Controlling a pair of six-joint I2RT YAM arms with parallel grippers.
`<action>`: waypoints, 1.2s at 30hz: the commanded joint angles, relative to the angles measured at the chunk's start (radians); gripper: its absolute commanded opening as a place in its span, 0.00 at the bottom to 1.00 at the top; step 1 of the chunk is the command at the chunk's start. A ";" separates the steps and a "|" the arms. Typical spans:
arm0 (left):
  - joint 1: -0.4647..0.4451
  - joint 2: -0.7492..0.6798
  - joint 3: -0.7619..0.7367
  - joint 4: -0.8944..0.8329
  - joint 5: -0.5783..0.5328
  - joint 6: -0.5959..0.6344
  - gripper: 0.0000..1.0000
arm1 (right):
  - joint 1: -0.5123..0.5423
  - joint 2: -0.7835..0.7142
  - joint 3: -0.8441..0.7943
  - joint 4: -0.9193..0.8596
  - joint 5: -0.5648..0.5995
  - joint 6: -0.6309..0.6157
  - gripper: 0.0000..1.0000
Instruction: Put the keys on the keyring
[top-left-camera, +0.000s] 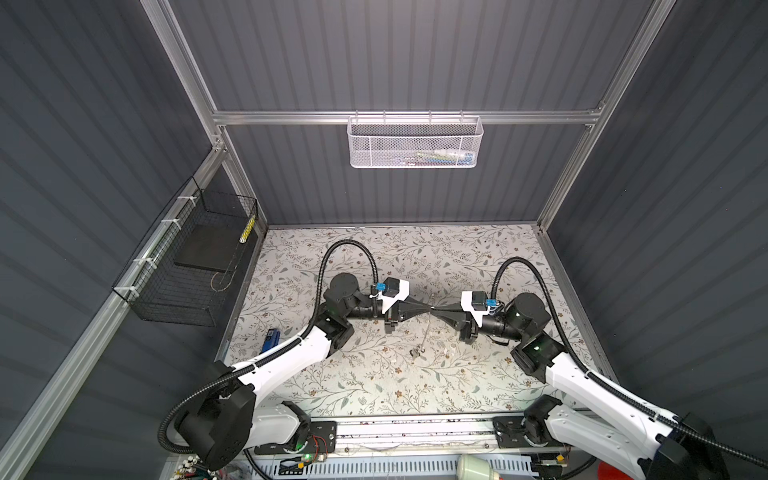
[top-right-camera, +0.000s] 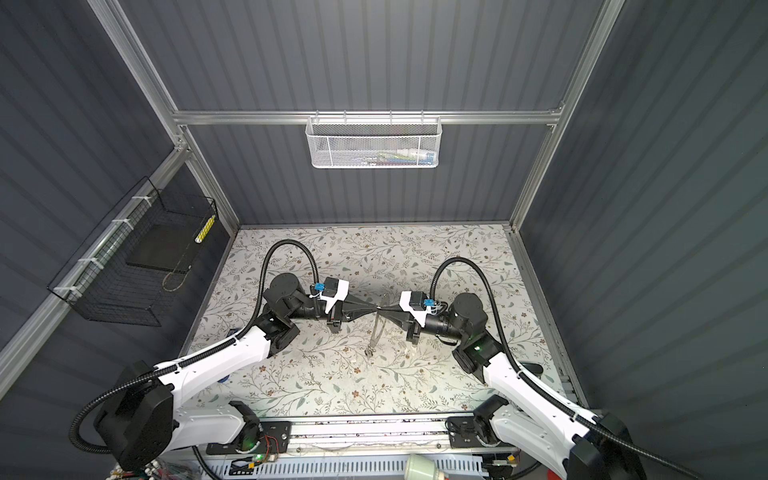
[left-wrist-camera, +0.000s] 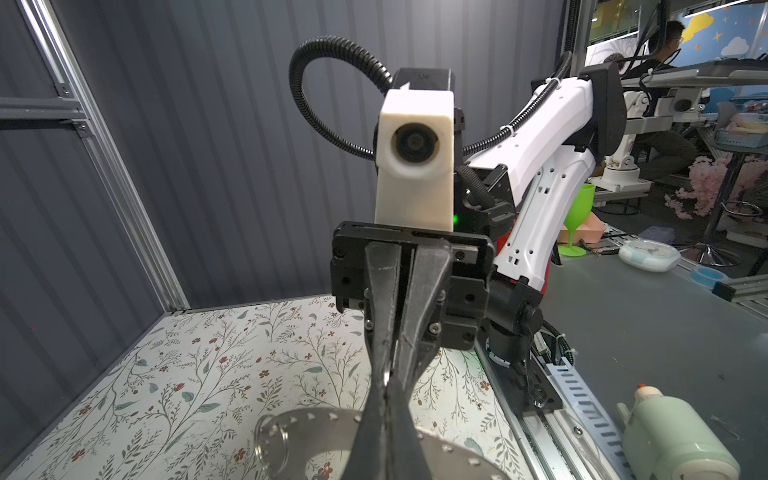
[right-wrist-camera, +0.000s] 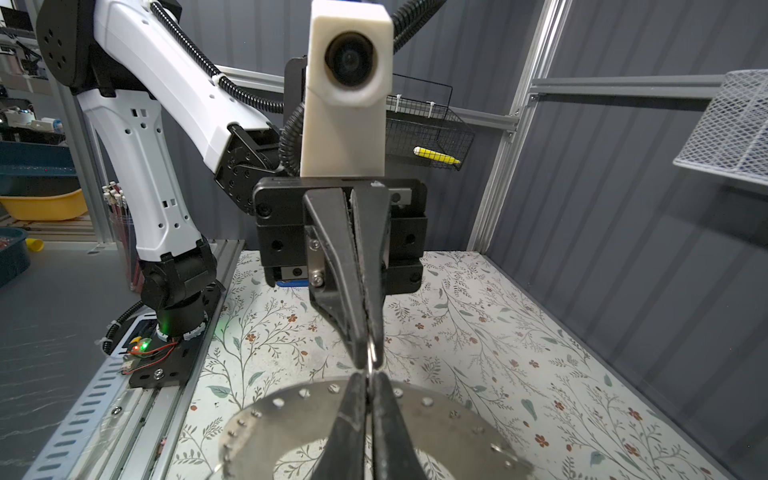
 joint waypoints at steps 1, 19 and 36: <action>-0.001 -0.009 0.033 -0.019 0.015 0.028 0.00 | -0.002 0.000 0.006 -0.006 -0.009 -0.029 0.03; -0.070 -0.141 0.167 -0.814 -0.389 0.769 0.39 | 0.126 -0.087 0.063 -0.429 0.545 -0.572 0.00; -0.133 -0.101 0.129 -0.709 -0.534 0.774 0.31 | 0.144 -0.070 0.088 -0.441 0.488 -0.543 0.00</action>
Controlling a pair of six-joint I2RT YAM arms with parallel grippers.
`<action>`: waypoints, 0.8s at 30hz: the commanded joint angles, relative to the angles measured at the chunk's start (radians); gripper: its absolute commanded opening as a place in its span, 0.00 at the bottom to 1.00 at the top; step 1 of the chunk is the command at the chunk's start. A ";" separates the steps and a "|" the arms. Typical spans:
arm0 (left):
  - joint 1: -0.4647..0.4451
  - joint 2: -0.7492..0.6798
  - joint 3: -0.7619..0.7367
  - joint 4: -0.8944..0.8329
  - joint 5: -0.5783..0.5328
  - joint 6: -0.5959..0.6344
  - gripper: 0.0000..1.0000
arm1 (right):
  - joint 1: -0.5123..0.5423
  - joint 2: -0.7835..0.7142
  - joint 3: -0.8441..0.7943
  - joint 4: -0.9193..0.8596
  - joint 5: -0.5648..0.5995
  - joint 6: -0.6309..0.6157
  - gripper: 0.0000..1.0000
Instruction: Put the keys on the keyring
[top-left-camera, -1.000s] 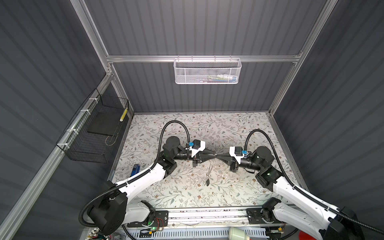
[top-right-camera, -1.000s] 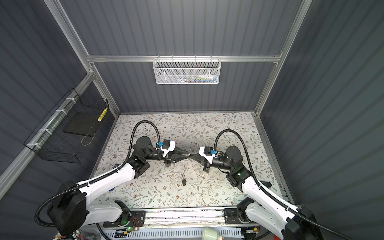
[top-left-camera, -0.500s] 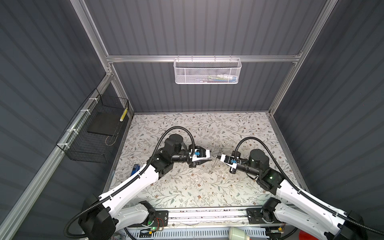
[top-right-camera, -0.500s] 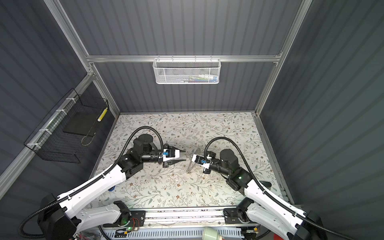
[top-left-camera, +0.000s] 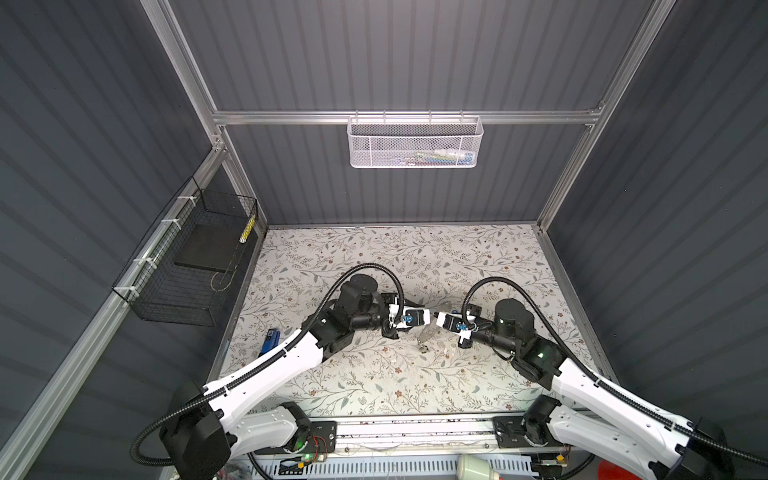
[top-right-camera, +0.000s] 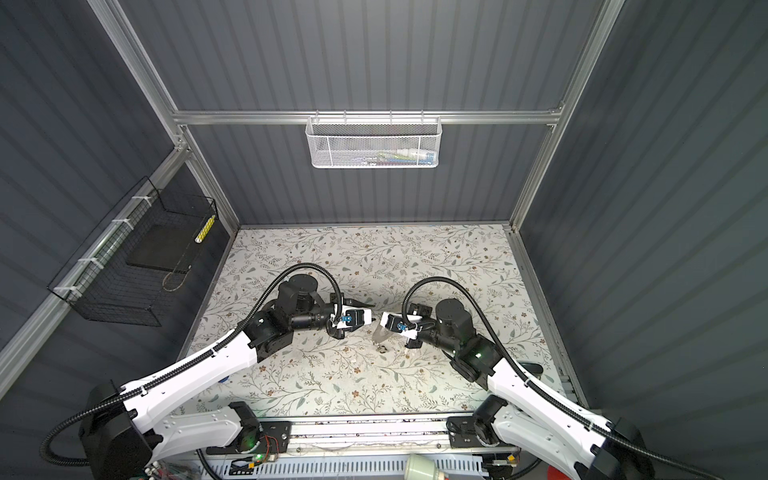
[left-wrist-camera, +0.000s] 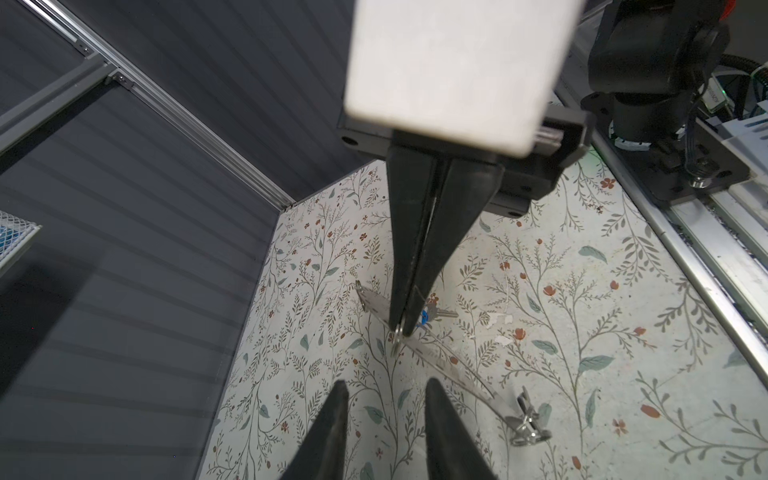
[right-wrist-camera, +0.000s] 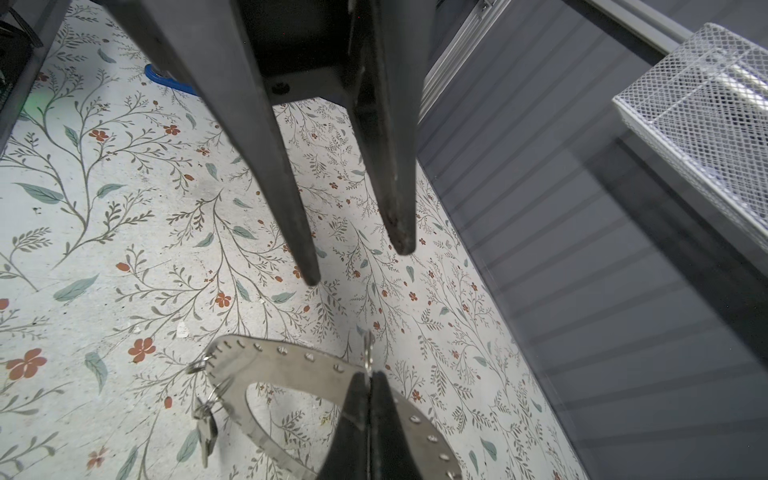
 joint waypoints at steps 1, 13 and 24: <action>-0.007 0.009 -0.010 0.035 -0.012 -0.012 0.30 | 0.003 -0.003 0.046 0.019 -0.026 0.040 0.00; -0.041 0.000 -0.029 0.058 -0.068 -0.002 0.25 | -0.006 0.041 0.109 -0.036 -0.121 0.128 0.01; -0.057 0.011 -0.020 0.058 -0.099 0.006 0.16 | -0.008 0.043 0.115 -0.042 -0.133 0.132 0.01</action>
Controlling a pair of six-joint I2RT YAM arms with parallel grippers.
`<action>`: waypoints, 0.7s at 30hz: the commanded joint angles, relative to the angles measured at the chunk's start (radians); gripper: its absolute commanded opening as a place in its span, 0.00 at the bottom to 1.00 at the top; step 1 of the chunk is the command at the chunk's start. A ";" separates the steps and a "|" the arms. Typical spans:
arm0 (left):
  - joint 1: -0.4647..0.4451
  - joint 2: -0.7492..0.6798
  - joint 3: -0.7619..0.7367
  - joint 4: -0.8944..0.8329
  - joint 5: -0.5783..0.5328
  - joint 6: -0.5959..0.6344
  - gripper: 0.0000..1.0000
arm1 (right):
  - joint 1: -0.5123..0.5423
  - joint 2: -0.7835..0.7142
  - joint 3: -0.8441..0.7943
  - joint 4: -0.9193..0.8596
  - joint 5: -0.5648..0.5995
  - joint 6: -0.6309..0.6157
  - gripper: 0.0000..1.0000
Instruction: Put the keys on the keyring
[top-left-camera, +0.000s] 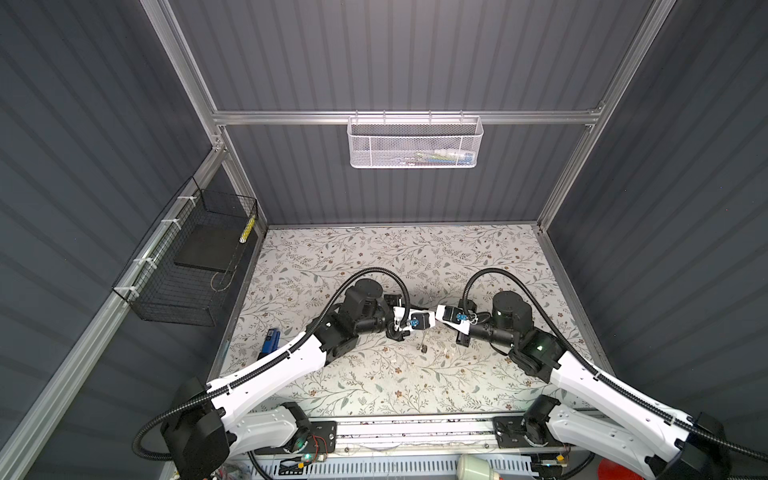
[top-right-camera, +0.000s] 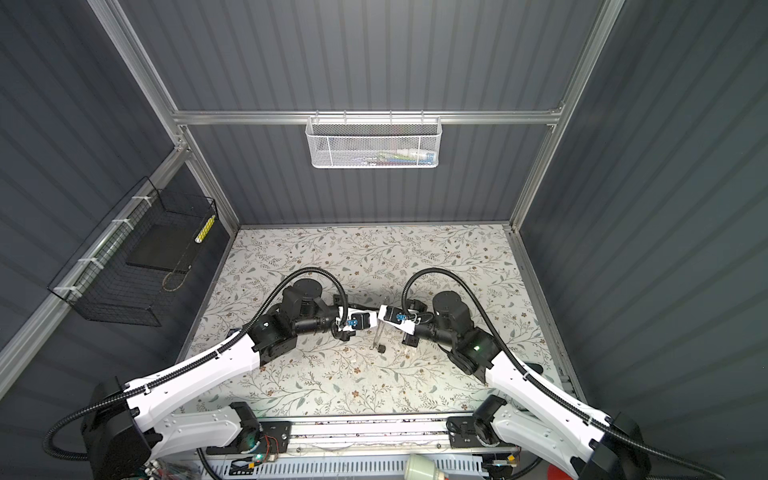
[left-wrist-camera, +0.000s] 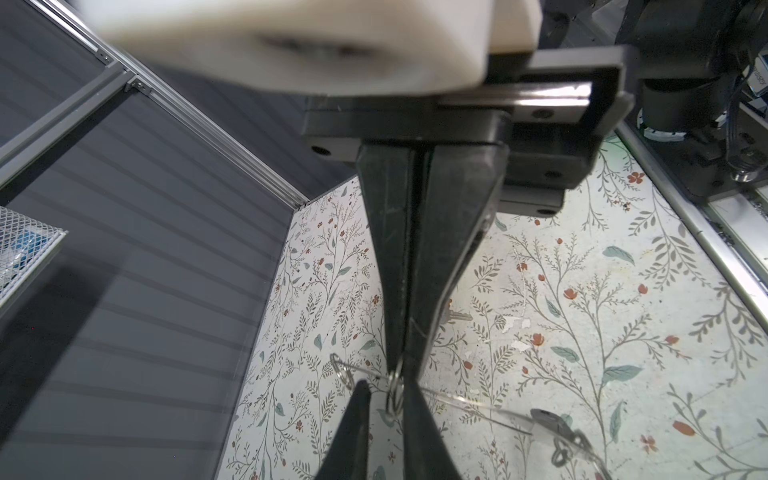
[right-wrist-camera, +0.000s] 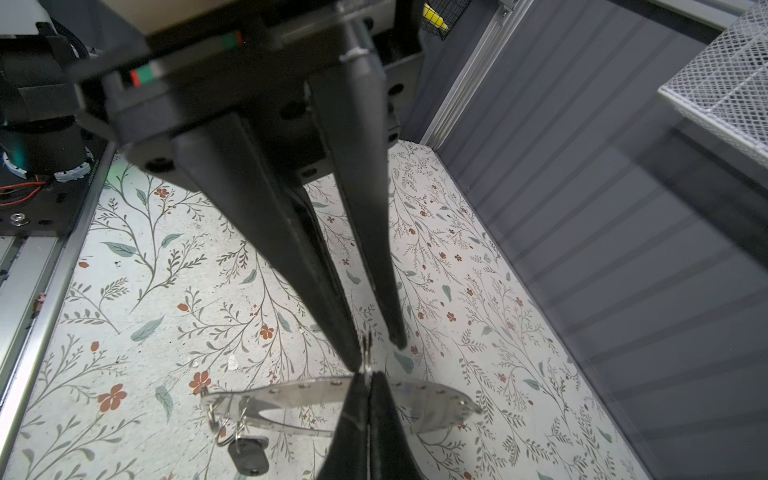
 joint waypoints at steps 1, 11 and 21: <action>-0.009 0.006 -0.003 0.005 -0.010 0.005 0.15 | -0.002 -0.003 0.033 0.012 -0.024 0.011 0.01; -0.012 0.030 0.027 -0.029 -0.002 0.008 0.05 | -0.002 0.002 0.039 -0.004 -0.024 -0.005 0.04; -0.010 -0.021 -0.041 0.045 0.007 -0.032 0.00 | -0.038 -0.071 -0.003 -0.053 0.058 -0.035 0.35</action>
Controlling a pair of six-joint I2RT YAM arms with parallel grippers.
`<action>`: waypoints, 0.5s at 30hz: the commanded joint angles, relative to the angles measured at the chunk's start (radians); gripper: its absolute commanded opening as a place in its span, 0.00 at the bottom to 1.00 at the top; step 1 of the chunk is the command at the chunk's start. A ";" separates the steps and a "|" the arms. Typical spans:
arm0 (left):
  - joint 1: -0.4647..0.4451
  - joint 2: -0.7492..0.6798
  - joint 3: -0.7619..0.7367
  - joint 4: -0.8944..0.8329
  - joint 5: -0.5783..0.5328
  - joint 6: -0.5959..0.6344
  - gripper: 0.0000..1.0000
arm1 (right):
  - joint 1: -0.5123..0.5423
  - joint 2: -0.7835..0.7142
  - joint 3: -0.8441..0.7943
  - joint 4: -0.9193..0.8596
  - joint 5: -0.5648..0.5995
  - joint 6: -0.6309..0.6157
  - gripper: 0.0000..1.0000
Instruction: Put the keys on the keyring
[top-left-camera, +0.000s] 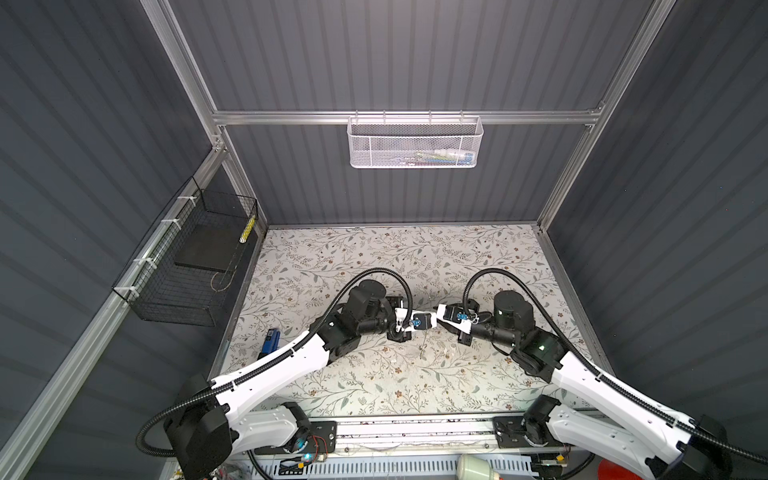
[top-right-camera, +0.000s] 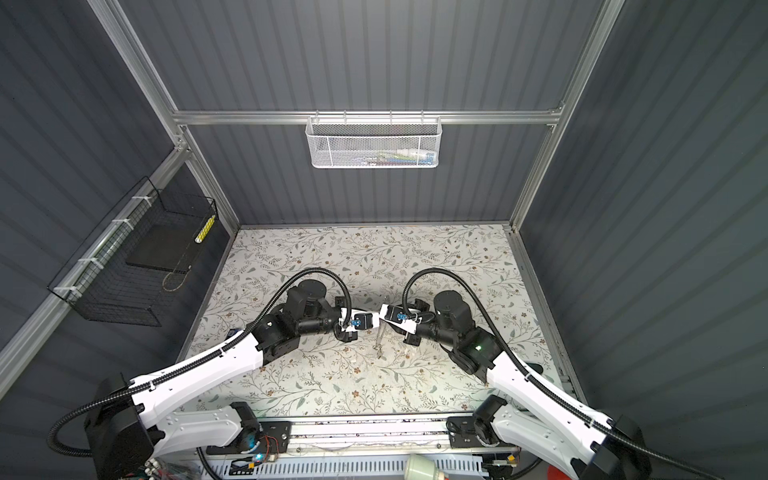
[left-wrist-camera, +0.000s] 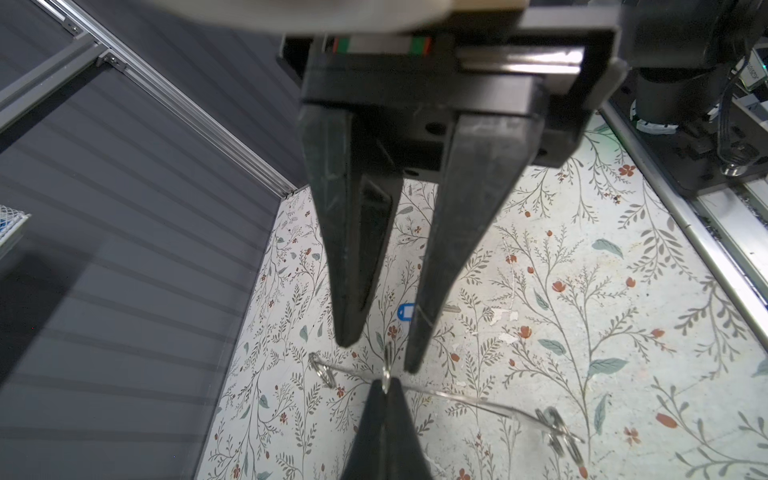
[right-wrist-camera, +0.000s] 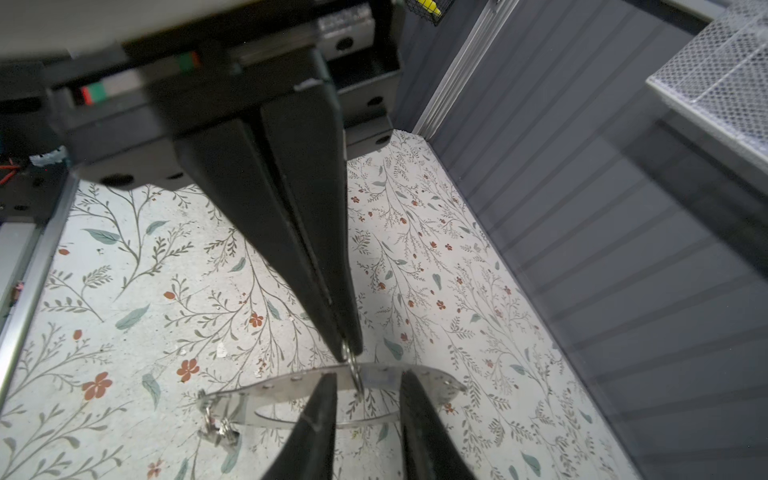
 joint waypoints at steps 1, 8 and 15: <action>-0.004 -0.050 -0.048 0.074 0.023 -0.009 0.00 | -0.032 -0.064 -0.025 -0.017 0.020 -0.013 0.37; -0.002 -0.096 -0.110 0.186 0.094 0.004 0.00 | -0.110 -0.162 -0.103 -0.010 0.100 0.084 0.49; -0.003 -0.125 -0.133 0.241 0.118 0.004 0.00 | -0.135 -0.127 -0.097 -0.001 0.108 0.215 0.51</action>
